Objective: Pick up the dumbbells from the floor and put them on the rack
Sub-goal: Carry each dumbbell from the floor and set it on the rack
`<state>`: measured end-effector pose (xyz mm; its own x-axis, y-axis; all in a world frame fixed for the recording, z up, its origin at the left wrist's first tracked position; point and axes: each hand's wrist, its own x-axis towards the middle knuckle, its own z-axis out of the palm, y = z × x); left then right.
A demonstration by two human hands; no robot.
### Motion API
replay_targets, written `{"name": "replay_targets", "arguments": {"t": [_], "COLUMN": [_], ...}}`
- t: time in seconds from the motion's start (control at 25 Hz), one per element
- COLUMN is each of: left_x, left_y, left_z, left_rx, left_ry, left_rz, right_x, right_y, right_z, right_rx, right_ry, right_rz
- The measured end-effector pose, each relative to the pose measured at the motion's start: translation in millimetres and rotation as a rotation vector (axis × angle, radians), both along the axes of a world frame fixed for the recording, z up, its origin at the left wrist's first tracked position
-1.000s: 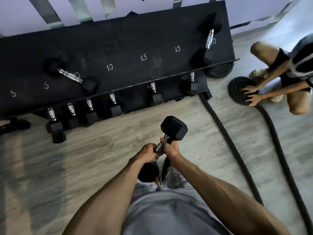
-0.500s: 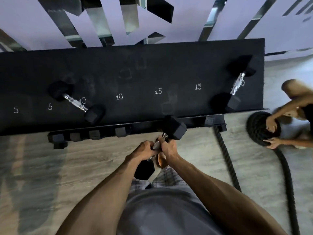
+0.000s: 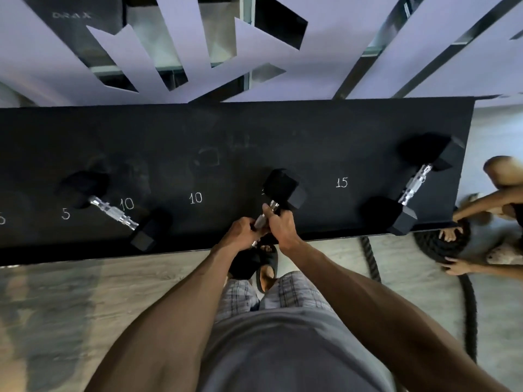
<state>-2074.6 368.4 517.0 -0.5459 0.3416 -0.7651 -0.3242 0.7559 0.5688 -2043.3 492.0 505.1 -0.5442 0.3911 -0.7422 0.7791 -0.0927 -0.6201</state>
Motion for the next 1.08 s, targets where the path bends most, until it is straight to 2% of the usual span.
{"name": "replay_targets", "arguments": {"t": [0.36, 0.8, 1.0, 1.08], "left_x": [-61, -75, -82, -80], "left_y": [21, 33, 36, 36], "left_z": [-23, -40, -39, -28], "left_rx": [-0.048, -0.131, -0.17, -0.211], "left_ry": [-0.012, 0.02, -0.002, 0.112], "left_rz": [-0.073, -0.046, -0.181, -0.258], "right_x": [-60, -72, -73, -70], "right_y": [7, 17, 14, 15], "right_z": [-13, -21, -17, -11], "right_rx": [0.042, 0.09, 0.105, 0.108], "right_ry": [-0.041, -0.074, -0.079, -0.072], "right_rz": [-0.113, -0.039, -0.045, 0.007]}}
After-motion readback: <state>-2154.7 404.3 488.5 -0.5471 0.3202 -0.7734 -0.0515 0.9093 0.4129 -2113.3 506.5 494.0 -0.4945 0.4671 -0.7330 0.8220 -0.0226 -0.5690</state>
